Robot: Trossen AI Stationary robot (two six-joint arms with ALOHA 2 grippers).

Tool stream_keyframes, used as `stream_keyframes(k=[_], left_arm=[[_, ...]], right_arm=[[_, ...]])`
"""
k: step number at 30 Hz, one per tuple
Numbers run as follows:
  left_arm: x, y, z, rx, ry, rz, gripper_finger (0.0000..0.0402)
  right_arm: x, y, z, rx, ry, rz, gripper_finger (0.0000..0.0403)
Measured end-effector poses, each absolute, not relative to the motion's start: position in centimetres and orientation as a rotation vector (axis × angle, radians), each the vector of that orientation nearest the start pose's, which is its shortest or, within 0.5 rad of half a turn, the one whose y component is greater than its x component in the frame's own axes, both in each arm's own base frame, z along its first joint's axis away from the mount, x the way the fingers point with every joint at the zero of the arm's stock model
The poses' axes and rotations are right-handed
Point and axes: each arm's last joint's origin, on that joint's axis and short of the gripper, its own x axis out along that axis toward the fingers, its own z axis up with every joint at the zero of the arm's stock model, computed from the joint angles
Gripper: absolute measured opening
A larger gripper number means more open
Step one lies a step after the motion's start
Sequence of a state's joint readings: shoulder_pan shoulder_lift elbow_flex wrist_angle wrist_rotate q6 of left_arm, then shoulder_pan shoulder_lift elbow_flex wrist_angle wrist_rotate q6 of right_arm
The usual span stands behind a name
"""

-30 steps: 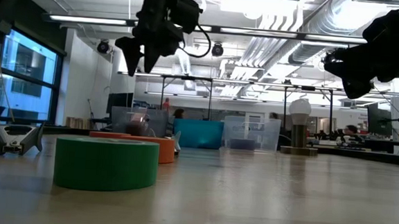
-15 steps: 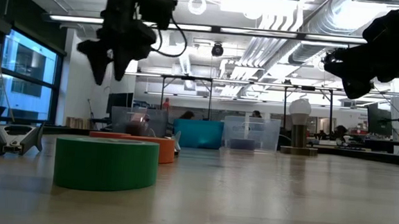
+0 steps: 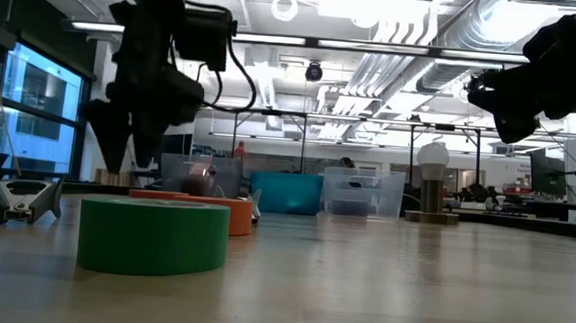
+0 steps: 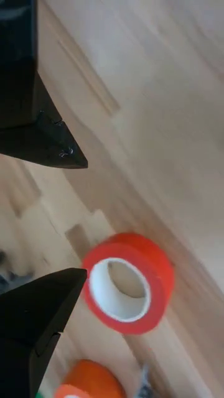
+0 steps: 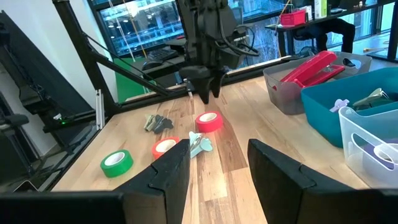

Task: Pick and place Stapler, Stapler remover, tape
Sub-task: Put the red tape into the transparent bin

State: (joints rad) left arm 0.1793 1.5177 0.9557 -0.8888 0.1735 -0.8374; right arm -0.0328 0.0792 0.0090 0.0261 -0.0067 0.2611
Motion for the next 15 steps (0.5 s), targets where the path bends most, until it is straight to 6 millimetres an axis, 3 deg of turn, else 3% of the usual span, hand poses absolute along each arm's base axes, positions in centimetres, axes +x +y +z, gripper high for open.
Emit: stream_keyframes(k=[15], left_arm=[[27.0,3.8,16.5,-0.973,1.327,0.620,0.0268]], right_arm=[[10.2,-0.3,16.3,0.262,0.040,-0.032,0.0154]])
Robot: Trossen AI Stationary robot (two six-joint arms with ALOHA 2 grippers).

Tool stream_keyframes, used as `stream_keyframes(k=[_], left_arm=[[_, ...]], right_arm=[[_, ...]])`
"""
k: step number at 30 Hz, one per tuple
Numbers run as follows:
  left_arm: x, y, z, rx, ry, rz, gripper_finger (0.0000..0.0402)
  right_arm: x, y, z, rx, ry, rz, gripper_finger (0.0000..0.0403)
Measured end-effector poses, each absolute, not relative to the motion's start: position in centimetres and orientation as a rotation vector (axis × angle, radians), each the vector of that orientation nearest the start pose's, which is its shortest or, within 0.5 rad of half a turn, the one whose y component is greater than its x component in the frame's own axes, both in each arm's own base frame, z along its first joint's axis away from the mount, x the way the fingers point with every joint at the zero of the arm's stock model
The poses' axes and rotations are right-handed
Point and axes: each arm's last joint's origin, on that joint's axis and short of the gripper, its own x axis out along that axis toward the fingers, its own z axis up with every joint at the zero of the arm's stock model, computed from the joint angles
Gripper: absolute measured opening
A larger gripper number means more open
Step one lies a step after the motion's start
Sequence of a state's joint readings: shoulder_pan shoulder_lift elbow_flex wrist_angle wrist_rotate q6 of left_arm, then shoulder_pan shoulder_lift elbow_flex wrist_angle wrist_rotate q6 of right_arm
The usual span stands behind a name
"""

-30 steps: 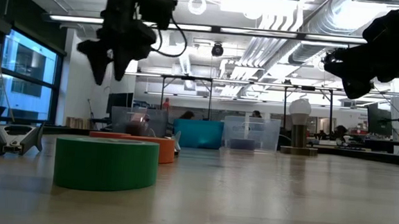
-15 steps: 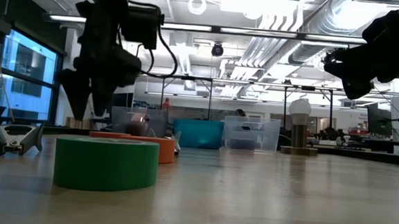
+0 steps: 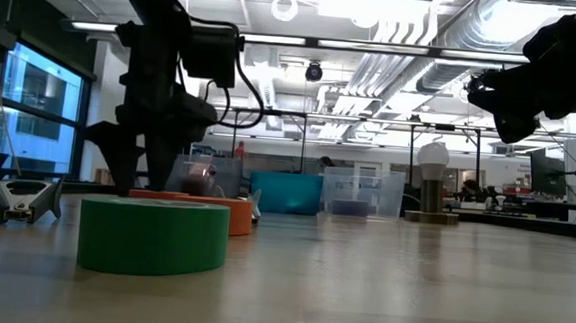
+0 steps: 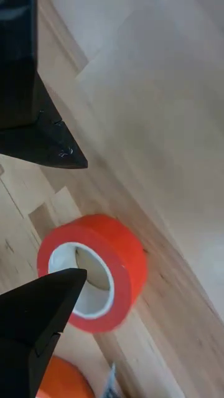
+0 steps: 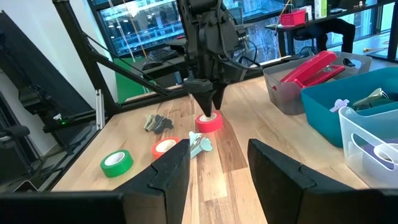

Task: Pick and place Stapler, Stapler remover, tape
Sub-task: Put the red tape into the transparent bin

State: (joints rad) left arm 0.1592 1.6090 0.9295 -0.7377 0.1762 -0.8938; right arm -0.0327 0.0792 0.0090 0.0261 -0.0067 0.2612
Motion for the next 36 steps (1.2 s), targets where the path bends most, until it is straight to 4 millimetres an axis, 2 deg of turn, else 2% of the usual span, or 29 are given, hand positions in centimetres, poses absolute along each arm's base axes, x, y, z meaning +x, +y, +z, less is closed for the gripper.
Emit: stream_keyframes(k=[7,16,31,34,36], left_arm=[[27.5,3.9,14.9,-0.954,1.364,0.665,0.0268],[27.6,3.6,14.7,-0.892,1.380,0.665,0.0257],[27.3,2.9,14.5,-0.831,1.424,0.648,0.0074],[27.3,2.9,14.5,-0.813,1.435,0.629,0.0045],[27.3,2.9,14.5,-0.809,1.439,0.617,0.0040]], right_arm=[[10.2,-0.3,16.3,0.262,0.040,-0.032,0.0154],[10.2,-0.3,16.3,0.262,0.040,-0.032,0.0154],[10.2,-0.3,16.3,0.262,0.040,-0.032,0.0154],[10.2,-0.3,16.3,0.262,0.040,-0.032,0.0154],[10.2,-0.3,16.3,0.262,0.040,-0.032,0.0154]])
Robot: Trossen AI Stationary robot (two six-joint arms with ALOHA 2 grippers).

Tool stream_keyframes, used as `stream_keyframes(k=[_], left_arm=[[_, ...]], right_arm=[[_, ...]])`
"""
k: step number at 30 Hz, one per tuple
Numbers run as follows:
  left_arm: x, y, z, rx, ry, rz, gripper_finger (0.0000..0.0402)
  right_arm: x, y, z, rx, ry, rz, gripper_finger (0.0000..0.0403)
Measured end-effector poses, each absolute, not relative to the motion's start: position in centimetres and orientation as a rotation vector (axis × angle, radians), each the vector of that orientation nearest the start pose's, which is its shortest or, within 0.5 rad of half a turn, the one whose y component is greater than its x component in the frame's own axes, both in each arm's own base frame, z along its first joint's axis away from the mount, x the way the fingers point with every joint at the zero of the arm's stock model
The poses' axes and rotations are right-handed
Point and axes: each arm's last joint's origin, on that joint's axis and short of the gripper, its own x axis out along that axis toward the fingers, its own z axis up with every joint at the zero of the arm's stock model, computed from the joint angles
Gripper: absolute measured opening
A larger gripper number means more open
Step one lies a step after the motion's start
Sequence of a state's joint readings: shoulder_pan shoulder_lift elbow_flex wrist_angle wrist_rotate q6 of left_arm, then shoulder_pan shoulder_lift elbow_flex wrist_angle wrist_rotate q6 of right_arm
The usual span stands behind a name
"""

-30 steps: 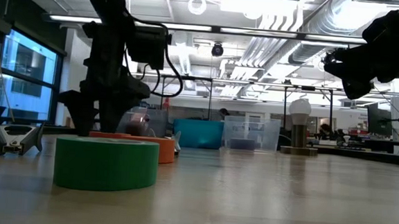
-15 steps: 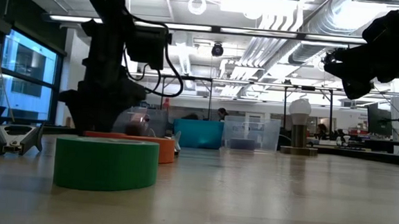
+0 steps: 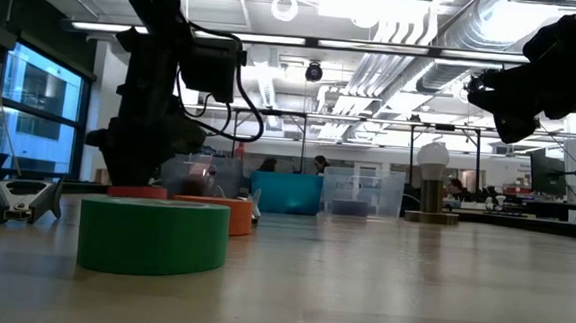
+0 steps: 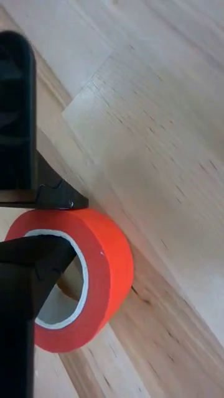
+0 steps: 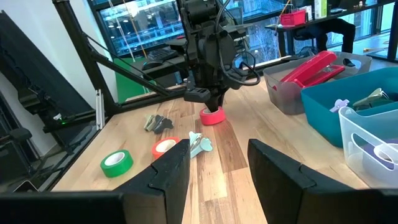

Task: Pick and place Stapler, Stapler remover, tape
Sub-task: Put the red tape into the transparent bin

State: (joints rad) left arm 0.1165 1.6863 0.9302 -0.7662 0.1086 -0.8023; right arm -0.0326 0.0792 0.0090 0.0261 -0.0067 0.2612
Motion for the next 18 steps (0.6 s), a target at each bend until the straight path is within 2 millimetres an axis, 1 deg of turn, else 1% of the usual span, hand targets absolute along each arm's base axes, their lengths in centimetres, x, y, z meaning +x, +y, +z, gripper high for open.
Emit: stream_keyframes(k=[4,7,13,18], left_arm=[[27.4,2.9,14.6,-0.789,1.451,0.588,0.0040],[27.9,2.8,15.3,-0.769,1.470,0.541,0.0040],[29.5,3.2,18.1,-0.688,1.424,0.487,0.0040],[31.0,3.5,20.5,-0.605,1.341,0.478,0.0040]], right_arm=[[10.2,-0.3,16.3,0.262,0.040,-0.032,0.0154],[10.2,-0.3,16.3,0.262,0.040,-0.032,0.0154],[10.2,-0.3,16.3,0.262,0.040,-0.032,0.0154],[10.2,-0.3,16.3,0.262,0.040,-0.032,0.0154]])
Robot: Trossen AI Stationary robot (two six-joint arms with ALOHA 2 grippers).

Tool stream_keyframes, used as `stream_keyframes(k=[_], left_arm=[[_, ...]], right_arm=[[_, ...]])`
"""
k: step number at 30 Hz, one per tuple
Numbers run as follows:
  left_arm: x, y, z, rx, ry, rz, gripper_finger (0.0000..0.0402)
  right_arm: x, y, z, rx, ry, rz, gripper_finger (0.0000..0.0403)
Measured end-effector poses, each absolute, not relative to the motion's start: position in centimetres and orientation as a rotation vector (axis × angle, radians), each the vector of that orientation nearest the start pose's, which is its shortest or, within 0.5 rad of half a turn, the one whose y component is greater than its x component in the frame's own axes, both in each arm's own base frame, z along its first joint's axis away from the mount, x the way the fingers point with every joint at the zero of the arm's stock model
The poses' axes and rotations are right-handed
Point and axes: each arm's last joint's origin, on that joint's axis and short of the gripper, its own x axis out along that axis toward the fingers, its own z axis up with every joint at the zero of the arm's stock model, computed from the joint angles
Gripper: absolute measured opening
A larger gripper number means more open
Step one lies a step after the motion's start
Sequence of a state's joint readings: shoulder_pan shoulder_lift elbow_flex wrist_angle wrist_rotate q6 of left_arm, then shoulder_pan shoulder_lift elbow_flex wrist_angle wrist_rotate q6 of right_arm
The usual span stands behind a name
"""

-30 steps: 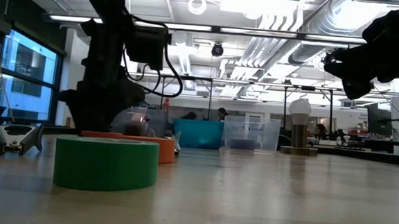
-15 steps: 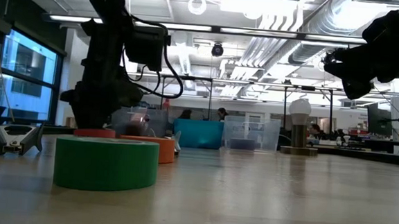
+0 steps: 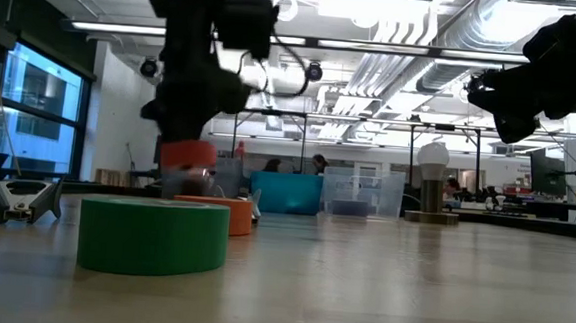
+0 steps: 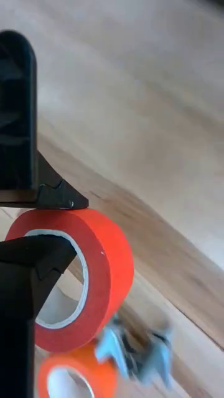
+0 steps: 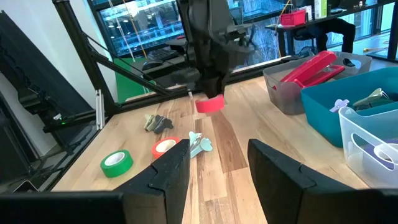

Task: Pick and place Stapler, Stapler remover, tape
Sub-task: Put the red tape into the transparent bin

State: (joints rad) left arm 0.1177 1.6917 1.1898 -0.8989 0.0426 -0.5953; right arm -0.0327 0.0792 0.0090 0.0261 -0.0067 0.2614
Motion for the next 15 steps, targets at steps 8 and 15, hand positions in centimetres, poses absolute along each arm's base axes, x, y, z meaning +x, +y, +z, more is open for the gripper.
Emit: stream_keyframes(k=[8,15], left_arm=[[32.3,6.0,24.7,-0.536,1.225,0.492,0.0040],[32.1,9.3,27.1,-0.525,1.174,0.515,0.0040]], right_arm=[[10.2,-0.3,16.3,0.262,0.040,-0.032,0.0154],[10.2,-0.3,16.3,0.262,0.040,-0.032,0.0154]])
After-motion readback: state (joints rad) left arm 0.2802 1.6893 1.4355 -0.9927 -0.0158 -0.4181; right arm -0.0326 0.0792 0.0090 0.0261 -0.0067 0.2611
